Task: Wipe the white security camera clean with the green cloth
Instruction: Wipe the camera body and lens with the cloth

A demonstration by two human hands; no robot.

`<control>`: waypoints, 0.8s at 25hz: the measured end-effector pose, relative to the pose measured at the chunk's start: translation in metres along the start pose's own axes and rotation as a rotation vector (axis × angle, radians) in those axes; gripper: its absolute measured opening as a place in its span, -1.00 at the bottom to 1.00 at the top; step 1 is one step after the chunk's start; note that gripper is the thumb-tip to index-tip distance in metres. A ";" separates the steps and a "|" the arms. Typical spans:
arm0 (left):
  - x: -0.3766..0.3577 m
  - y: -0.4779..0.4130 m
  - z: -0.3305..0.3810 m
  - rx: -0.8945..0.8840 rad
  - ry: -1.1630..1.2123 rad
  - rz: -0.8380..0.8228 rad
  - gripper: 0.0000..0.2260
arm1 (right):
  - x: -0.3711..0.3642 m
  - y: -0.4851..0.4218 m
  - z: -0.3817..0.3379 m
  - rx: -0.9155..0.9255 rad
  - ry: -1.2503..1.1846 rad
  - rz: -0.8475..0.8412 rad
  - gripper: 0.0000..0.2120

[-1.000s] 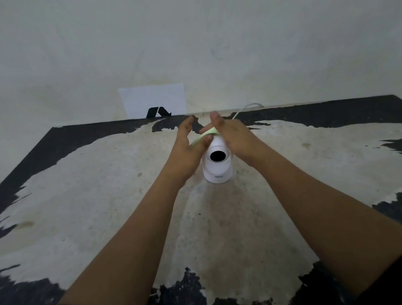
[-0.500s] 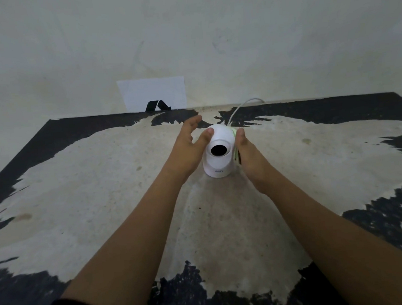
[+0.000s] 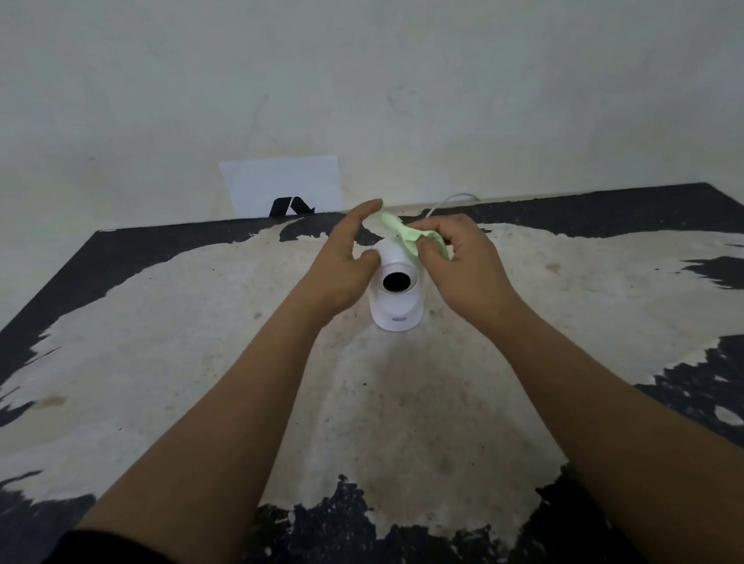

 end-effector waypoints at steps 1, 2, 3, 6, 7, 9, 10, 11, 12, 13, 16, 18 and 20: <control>0.000 0.002 0.008 -0.010 0.017 -0.038 -0.50 | 0.000 -0.006 -0.008 0.024 0.012 -0.039 -0.76; 0.001 0.004 0.015 -0.028 0.028 -0.065 -0.52 | 0.001 -0.011 -0.016 0.054 0.029 -0.084 -0.75; 0.002 0.005 0.021 -0.056 0.004 -0.068 -0.58 | 0.001 -0.016 -0.023 0.084 0.042 -0.124 -0.75; 0.020 -0.002 0.018 -0.078 -0.086 0.118 -0.84 | 0.006 -0.024 -0.032 0.108 -0.004 -0.125 -0.77; 0.026 -0.005 0.013 -0.052 -0.071 0.204 -0.86 | 0.009 -0.025 -0.029 0.076 -0.042 -0.062 -0.78; 0.034 -0.010 0.010 -0.010 -0.026 0.348 -0.88 | 0.012 -0.020 -0.013 -0.025 -0.082 0.065 -0.80; 0.036 -0.014 0.013 0.006 -0.028 0.400 -0.91 | 0.008 -0.017 -0.004 -0.077 -0.063 0.075 -0.82; 0.037 -0.017 0.019 0.018 -0.062 0.437 -0.94 | 0.002 -0.014 0.006 -0.130 -0.033 0.044 -0.85; 0.037 -0.021 0.024 0.020 -0.123 0.449 -0.92 | -0.006 -0.010 0.014 -0.181 -0.016 -0.002 -0.86; 0.035 -0.025 0.031 0.010 -0.190 0.430 -0.84 | -0.011 -0.008 0.021 -0.224 -0.023 -0.033 -0.86; 0.015 -0.037 0.027 -0.007 -0.240 0.186 -0.65 | -0.017 -0.006 0.031 -0.291 -0.113 -0.036 -0.87; -0.003 -0.031 0.012 0.087 -0.047 0.021 -0.72 | -0.018 -0.007 0.032 -0.303 -0.147 -0.043 -0.88; -0.013 -0.022 0.006 0.181 0.080 -0.033 -0.67 | -0.019 -0.006 0.033 -0.312 -0.173 -0.050 -0.87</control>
Point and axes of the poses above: each hand's wrist, its own y-axis away from the middle knuckle, its own x-axis out of the back of the hand, z = x × y, the point moved 7 cm from there along -y, towards the middle knuckle, and after that the axes turned 1 degree about -y, right-handed, at the moved point
